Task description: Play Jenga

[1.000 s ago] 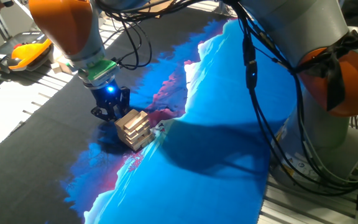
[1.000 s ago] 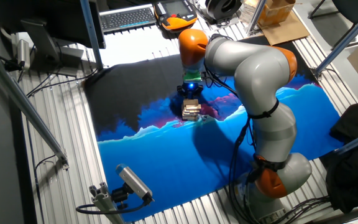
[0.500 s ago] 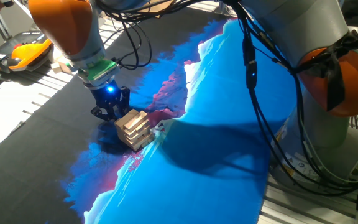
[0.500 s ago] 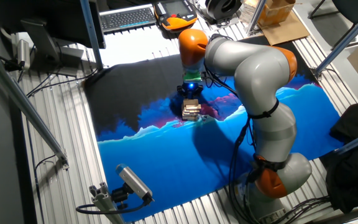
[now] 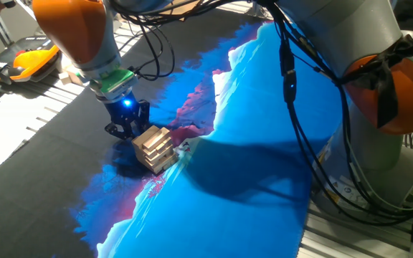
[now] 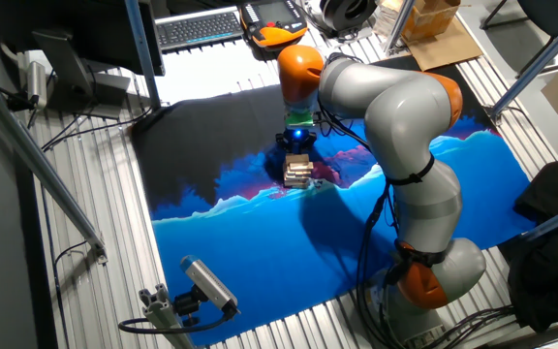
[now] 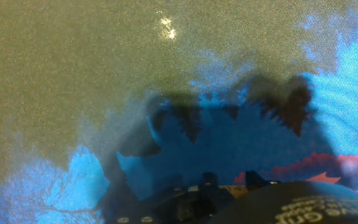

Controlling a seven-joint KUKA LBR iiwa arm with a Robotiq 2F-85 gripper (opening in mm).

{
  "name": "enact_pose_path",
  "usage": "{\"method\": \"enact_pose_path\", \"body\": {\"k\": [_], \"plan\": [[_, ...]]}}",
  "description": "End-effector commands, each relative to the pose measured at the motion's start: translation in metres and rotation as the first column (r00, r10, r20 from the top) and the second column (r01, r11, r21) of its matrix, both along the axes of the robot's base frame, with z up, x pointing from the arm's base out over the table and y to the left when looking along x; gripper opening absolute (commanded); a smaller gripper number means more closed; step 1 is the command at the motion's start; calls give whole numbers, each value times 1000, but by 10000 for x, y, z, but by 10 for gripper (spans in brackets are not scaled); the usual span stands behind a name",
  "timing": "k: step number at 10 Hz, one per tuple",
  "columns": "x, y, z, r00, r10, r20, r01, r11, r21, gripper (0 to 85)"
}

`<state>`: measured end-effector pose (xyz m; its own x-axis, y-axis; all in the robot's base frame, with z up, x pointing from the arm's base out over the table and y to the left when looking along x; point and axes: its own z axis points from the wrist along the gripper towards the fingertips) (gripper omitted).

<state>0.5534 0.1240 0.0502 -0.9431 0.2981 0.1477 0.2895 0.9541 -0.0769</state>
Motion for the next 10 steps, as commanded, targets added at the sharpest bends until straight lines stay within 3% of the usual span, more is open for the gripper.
{"method": "enact_pose_path", "body": {"k": [1, 10], "plan": [[-2, 0, 4, 1000, 0, 0, 0, 1000, -1, 170], [-2, 2, 25, 1000, -3, 2, 3, 1000, -10, 170]]}}
